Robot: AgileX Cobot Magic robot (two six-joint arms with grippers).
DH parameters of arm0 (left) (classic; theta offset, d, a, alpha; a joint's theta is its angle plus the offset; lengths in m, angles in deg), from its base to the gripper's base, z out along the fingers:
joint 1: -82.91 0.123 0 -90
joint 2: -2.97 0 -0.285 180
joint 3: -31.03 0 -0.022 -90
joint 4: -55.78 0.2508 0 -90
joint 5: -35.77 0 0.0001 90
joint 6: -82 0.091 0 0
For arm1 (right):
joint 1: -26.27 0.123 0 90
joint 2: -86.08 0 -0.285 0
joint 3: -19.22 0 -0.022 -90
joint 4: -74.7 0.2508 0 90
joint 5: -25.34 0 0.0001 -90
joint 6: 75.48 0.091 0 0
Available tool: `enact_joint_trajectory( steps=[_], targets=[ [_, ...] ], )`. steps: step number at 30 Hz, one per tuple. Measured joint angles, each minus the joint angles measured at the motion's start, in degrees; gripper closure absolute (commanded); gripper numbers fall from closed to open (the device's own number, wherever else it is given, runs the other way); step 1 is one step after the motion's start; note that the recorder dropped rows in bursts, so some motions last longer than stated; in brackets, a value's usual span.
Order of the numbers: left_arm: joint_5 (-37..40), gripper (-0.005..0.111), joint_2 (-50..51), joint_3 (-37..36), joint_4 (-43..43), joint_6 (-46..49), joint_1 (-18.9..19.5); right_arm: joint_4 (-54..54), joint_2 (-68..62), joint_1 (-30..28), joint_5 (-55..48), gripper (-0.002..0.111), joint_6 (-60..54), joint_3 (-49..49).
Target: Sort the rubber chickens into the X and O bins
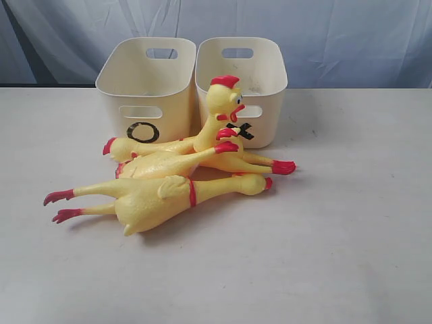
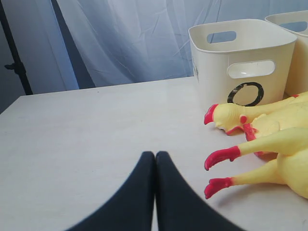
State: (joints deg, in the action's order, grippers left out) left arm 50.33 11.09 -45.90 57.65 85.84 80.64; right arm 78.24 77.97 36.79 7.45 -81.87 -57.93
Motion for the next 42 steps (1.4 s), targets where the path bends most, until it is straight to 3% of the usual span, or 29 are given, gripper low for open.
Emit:
enact_joint_trajectory(
  steps=[18, 27, 42],
  targets=[
    [0.0, 0.107, 0.0, 0.0, 0.0, 0.0, 0.0, 1.4, 0.0, 0.0, 0.1, 0.109, 0.0, 0.0],
    [0.0, 0.107, 0.0, 0.0, 0.0, 0.0, 0.0, 12.4, 0.0, 0.0, 10.2, 0.109, 0.0, 0.0],
    [0.0, 0.107, 0.0, 0.0, 0.0, 0.0, 0.0, 14.7, 0.0, 0.0, 15.0, 0.109, 0.0, 0.0]
  ],
)
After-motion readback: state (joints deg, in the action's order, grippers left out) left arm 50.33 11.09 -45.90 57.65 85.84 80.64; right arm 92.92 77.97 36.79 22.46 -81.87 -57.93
